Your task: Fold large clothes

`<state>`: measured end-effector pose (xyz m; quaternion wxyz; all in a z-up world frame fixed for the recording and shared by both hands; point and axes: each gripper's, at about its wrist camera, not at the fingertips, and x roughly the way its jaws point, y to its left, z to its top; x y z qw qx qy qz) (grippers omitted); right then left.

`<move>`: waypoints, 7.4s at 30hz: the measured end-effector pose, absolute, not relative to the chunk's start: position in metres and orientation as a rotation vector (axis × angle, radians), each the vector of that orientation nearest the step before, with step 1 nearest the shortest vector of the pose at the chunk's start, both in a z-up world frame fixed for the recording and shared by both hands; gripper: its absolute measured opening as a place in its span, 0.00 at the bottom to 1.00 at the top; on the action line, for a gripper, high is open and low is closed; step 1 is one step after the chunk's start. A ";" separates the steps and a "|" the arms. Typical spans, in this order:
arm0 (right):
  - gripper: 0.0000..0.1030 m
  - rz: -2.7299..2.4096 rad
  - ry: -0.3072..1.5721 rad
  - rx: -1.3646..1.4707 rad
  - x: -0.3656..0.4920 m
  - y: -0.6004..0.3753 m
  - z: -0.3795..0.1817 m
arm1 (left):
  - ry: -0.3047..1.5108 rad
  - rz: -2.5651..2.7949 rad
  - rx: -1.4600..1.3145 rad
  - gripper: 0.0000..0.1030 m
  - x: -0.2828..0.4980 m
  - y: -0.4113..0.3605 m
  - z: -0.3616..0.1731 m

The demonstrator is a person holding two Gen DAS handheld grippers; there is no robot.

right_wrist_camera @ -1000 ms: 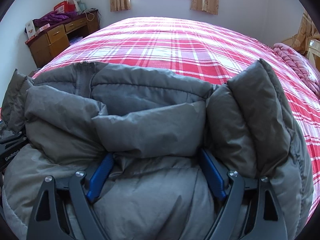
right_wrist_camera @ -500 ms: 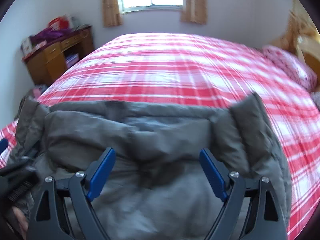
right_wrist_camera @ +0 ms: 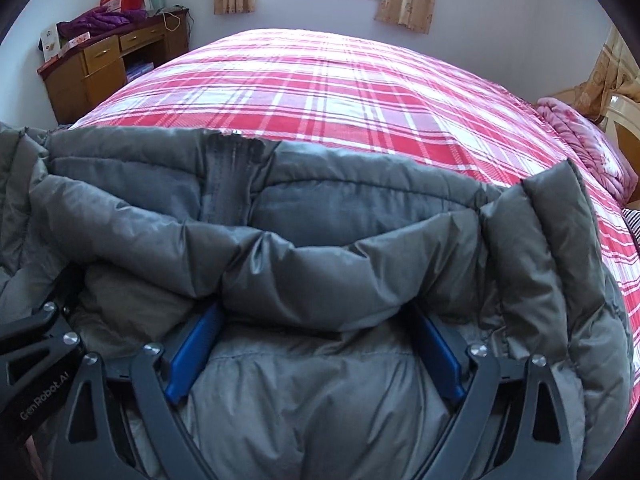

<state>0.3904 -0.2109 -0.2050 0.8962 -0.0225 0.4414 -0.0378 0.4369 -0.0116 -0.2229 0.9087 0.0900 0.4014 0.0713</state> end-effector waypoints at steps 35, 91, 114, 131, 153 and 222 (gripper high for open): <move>0.93 -0.090 0.765 -0.164 0.232 -0.173 -0.212 | 0.807 -0.034 -0.220 0.07 0.293 0.084 -0.213; 0.92 -0.390 0.783 0.262 0.105 -0.446 -0.205 | 0.305 -0.541 0.617 0.94 0.131 -0.192 -0.133; 0.76 -0.117 0.670 -0.017 0.258 -0.293 -0.035 | 0.725 0.273 0.004 0.94 0.391 -0.002 -0.147; 0.22 -0.120 0.872 0.112 0.296 -0.305 -0.131 | 0.632 0.093 0.233 0.94 0.384 -0.109 -0.164; 0.22 -0.122 0.867 0.214 0.295 -0.327 -0.188 | 0.735 0.049 0.137 0.98 0.409 -0.109 -0.213; 0.72 -0.021 0.773 0.415 0.248 -0.332 -0.209 | 0.860 -0.177 0.073 0.99 0.380 -0.075 -0.238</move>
